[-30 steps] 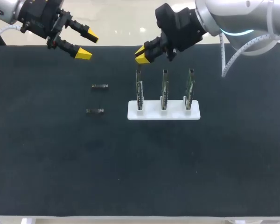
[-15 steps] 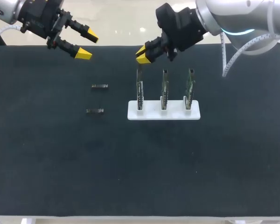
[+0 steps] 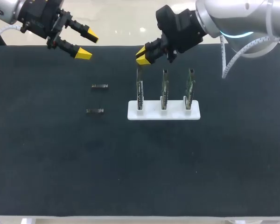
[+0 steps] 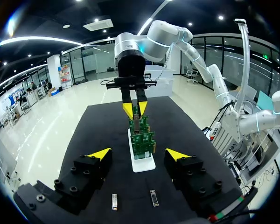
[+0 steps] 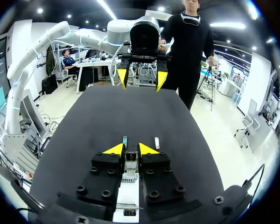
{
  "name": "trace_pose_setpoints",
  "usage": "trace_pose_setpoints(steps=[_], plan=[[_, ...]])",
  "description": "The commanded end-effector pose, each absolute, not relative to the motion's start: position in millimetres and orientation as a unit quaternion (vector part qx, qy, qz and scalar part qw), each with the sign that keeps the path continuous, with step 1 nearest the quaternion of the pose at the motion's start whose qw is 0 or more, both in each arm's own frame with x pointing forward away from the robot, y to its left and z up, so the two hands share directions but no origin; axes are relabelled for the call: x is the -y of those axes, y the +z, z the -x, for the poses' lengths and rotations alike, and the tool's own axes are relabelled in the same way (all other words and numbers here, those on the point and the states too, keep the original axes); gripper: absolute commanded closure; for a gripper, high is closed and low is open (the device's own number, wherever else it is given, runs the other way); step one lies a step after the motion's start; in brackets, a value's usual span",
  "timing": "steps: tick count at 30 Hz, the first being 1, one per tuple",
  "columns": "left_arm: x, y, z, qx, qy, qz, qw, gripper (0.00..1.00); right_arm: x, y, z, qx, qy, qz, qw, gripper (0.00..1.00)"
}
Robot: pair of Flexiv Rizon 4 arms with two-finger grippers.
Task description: Pick up the optical module with the left hand, and insert it into the network port with the right hand.
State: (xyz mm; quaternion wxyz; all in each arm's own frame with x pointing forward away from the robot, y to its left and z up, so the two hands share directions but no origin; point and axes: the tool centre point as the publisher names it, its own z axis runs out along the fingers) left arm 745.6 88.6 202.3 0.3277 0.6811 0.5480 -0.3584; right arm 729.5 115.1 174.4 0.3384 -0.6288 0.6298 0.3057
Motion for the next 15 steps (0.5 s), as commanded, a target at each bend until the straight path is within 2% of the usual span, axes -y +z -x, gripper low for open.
trace_pose_setpoints(steps=[1, 2, 3, 12, 13, 15], plan=[[-88.4, 202.9, -746.7, -0.548, -0.358, -0.682, 0.326, 0.00, -117.0, 174.8, -730.8, -0.633, 0.308, 0.625, 0.339, 1.00], [-88.4, 202.9, -746.7, -0.548, -0.358, -0.682, 0.326, 0.00, -117.5, 175.6, -731.3, -0.633, 0.308, 0.624, 0.338, 0.62], [-88.4, 202.9, -746.7, -0.548, -0.358, -0.682, 0.326, 0.00, -117.8, 176.3, -731.5, -0.633, 0.309, 0.624, 0.338, 0.00], [-88.4, 202.9, -746.7, -0.548, -0.358, -0.682, 0.326, 0.00, -120.7, 180.4, -728.7, -0.646, 0.308, 0.614, 0.333, 0.02], [-88.4, 202.9, -746.7, -0.548, -0.358, -0.682, 0.326, 0.00, -120.8, 180.7, -728.5, -0.647, 0.307, 0.614, 0.333, 0.27], [-88.4, 202.9, -746.7, -0.548, -0.358, -0.682, 0.326, 0.00, -120.8, 180.9, -728.4, -0.649, 0.306, 0.613, 0.332, 0.85]])
